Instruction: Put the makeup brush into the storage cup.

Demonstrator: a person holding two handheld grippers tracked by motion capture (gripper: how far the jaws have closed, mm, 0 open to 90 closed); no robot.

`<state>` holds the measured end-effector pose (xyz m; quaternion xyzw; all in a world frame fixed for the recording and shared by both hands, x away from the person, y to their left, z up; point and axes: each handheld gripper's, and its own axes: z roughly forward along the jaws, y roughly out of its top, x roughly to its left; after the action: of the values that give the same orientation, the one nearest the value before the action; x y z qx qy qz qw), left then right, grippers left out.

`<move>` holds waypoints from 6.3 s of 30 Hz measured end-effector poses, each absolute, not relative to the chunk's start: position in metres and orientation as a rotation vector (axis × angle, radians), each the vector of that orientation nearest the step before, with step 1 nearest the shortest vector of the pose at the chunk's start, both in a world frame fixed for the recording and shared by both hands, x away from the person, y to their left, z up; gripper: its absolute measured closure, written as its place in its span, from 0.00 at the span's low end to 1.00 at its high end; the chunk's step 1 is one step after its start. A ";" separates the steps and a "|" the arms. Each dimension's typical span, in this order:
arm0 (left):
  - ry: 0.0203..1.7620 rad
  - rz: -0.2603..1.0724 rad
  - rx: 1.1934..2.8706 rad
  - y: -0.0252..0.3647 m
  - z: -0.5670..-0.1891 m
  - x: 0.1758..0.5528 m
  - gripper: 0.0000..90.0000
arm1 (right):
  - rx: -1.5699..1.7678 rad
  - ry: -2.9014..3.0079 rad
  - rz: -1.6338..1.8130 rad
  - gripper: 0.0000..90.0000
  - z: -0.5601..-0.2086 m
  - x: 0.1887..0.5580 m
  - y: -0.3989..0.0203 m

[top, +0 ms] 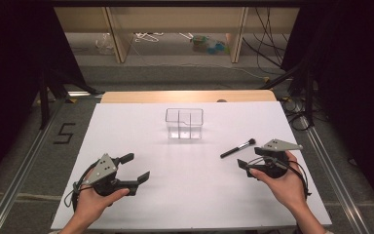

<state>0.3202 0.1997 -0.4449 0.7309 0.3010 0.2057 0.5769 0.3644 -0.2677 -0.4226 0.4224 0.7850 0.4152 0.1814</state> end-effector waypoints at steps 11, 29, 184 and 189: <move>0.711 0.476 1.717 0.200 -0.446 0.320 0.17 | 1.446 2.326 0.897 0.21 -0.413 0.406 -0.257; 0.702 0.453 1.714 0.199 -0.447 0.321 0.17 | 1.961 2.381 0.439 0.18 -0.425 0.476 -0.222; 0.703 0.426 1.735 0.196 -0.450 0.321 0.18 | 1.785 2.240 0.814 0.87 -0.419 0.474 -0.262; 0.709 0.420 1.726 0.196 -0.450 0.321 0.18 | 1.734 2.240 0.837 0.87 -0.422 0.472 -0.267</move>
<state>0.3209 0.1958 -0.4504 0.7373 0.3030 0.1796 0.5764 0.4720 -0.2667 -0.4220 0.5845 0.7550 0.2820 0.0938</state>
